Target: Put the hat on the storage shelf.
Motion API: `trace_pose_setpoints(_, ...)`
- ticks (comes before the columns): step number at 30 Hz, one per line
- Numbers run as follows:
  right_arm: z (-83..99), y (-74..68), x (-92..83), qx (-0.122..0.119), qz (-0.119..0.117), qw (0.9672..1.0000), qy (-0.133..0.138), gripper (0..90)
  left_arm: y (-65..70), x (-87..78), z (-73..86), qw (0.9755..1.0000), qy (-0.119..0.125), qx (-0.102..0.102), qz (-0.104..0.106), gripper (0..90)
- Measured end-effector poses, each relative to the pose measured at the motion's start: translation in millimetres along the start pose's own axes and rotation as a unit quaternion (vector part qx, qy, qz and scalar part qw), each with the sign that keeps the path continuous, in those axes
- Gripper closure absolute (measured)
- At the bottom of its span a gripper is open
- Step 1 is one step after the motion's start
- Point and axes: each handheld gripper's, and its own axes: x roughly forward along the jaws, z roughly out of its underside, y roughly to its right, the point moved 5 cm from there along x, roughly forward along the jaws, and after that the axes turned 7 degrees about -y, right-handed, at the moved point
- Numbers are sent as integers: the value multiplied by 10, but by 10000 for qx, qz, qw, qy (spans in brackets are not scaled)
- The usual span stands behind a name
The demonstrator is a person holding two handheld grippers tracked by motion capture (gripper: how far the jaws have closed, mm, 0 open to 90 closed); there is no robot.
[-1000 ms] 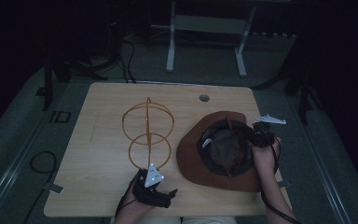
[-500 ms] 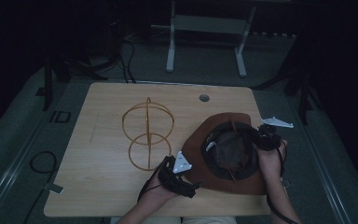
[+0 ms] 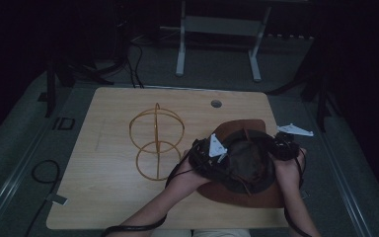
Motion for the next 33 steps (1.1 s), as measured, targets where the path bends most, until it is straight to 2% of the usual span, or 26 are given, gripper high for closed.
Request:
trace_pose_setpoints(3,-12,-16,-21,12,-28,10000,31,841,-77,82,-125,9998,-99,-23,-178,66)
trace_pose_setpoints(6,-30,-29,-46,25,-44,10000,53,841,-153,187,-214,9988,-204,-6,-453,79)
trace_pose_setpoints(8,-44,-42,-67,22,-77,9999,83,841,-188,259,-237,9982,-309,-74,-500,80)
trace_pose_setpoints(13,-79,-81,-117,-34,-84,9998,156,840,-254,444,-229,9931,-662,-225,-936,80)
trace_pose_setpoints(15,-89,-97,-132,-39,-119,9998,180,841,-248,520,-214,9911,-870,-222,-986,81)
trace_pose_setpoints(16,-92,-108,-137,-27,-121,9997,192,840,-244,547,-209,9903,-889,-252,-1038,83)
trace_pose_setpoints(18,-92,-131,-143,-42,-177,9996,204,841,-241,578,-208,9894,-880,-259,-1129,166)
trace_pose_setpoints(19,-89,-143,-143,-50,-201,9996,199,840,-237,598,-208,9892,-918,-299,-1102,168)
trace_pose_setpoints(21,-84,-169,-142,-67,-182,9996,196,841,-230,622,-205,9883,-920,-252,-1193,242)
trace_pose_setpoints(22,-83,-176,-145,-50,-199,9996,206,841,-231,630,-203,9879,-909,-251,-1231,248)
trace_pose_setpoints(25,-76,-186,-148,-18,-216,9995,220,841,-251,639,-199,9872,-839,-330,-1319,399)
trace_pose_setpoints(27,-65,-198,-148,-12,-214,9995,221,841,-276,632,-199,9861,-748,-351,-1443,573)
trace_pose_setpoints(28,-60,-199,-152,-4,-218,9995,224,840,-290,631,-198,9858,-732,-351,-1469,633)
trace_pose_setpoints(30,-49,-206,-161,11,-246,9995,218,840,-301,630,-203,9870,-680,-364,-1410,800)
trace_pose_setpoints(33,-24,-233,-164,-22,-232,9995,208,840,-310,624,-220,9869,-677,-363,-1420,857)
